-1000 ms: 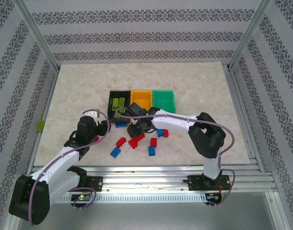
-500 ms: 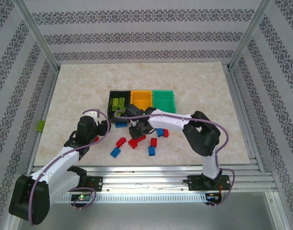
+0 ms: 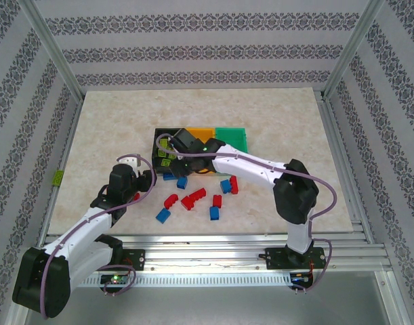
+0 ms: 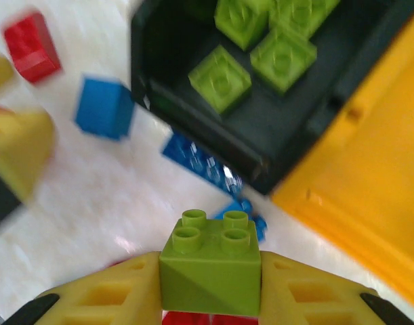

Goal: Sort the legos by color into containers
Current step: Place the lego in the container, then pick up the lego from the middle-left of the table.

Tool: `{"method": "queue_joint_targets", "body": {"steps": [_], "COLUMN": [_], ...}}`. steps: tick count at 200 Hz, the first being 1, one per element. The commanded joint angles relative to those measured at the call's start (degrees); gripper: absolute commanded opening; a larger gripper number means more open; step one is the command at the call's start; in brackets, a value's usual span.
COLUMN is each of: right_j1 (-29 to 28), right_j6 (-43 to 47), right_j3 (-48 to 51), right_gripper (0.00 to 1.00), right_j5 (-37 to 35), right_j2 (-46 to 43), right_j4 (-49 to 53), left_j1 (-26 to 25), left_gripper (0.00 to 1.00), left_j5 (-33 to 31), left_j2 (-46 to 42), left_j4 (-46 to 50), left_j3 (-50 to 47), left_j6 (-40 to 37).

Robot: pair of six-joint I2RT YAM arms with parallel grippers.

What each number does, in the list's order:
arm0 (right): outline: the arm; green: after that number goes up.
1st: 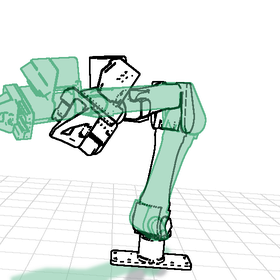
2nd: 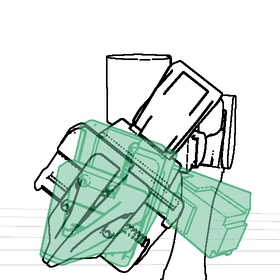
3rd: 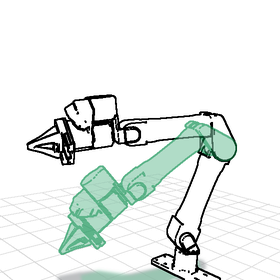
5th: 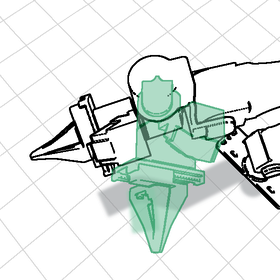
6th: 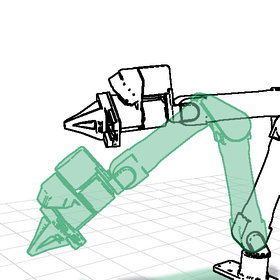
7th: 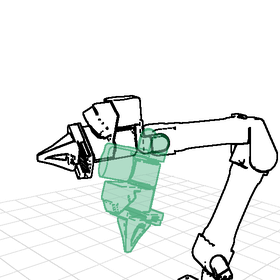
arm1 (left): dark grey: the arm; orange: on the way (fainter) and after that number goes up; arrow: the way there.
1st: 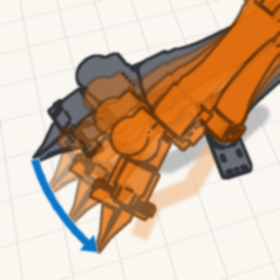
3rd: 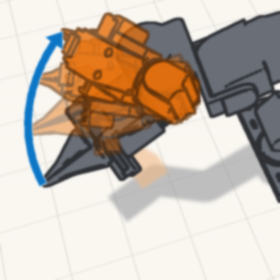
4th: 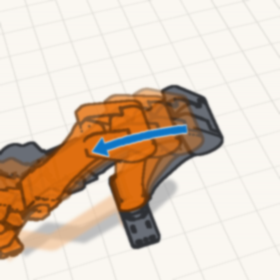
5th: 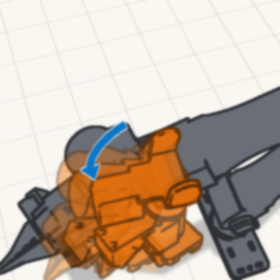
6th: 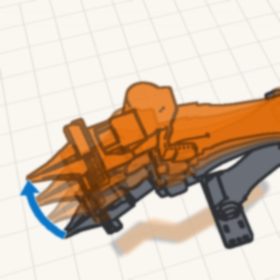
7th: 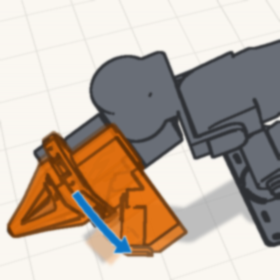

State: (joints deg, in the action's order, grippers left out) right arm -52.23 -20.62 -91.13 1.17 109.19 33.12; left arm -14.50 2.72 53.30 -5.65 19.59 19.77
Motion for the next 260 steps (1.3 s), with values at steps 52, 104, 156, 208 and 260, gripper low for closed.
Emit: {"method": "queue_joint_targets", "body": {"steps": [52, 104, 156, 208, 260], "right_j1": [3.9, 4.0, 4.8, 9.9, 14.0], "right_j6": [0.0, 1.3, 4.7, 4.7, 2.9], "right_j3": [-18.3, -8.7, 15.4, 33.2, 46.0], "right_gripper": [0.47, 0.57, 0.58, 0.59, 0.6], "right_j5": [-2.2, -3.8, -8.9, -9.6, -6.0], "right_j2": [13.7, 6.4, -9.6, -23.1, -31.2], "right_j4": [-2.2, -4.8, -12.5, -20.1, -25.5], "left_j1": [0.6, 0.6, 0.7, 0.8, 0.9], "left_gripper": [0.58, 0.58, 0.58, 0.59, 0.61], "left_j5": [-0.7, -0.9, -0.7, -1.9, -1.9], "left_j2": [-0.5, -0.6, -0.4, 1.5, 5.0], "left_j4": [-0.7, -0.8, -0.1, 4.1, 22.1], "left_j3": [-0.5, -0.5, -0.1, 1.2, 9.6], "left_j6": [0.4, 0.3, 0.1, 2.6, 10.6]}}
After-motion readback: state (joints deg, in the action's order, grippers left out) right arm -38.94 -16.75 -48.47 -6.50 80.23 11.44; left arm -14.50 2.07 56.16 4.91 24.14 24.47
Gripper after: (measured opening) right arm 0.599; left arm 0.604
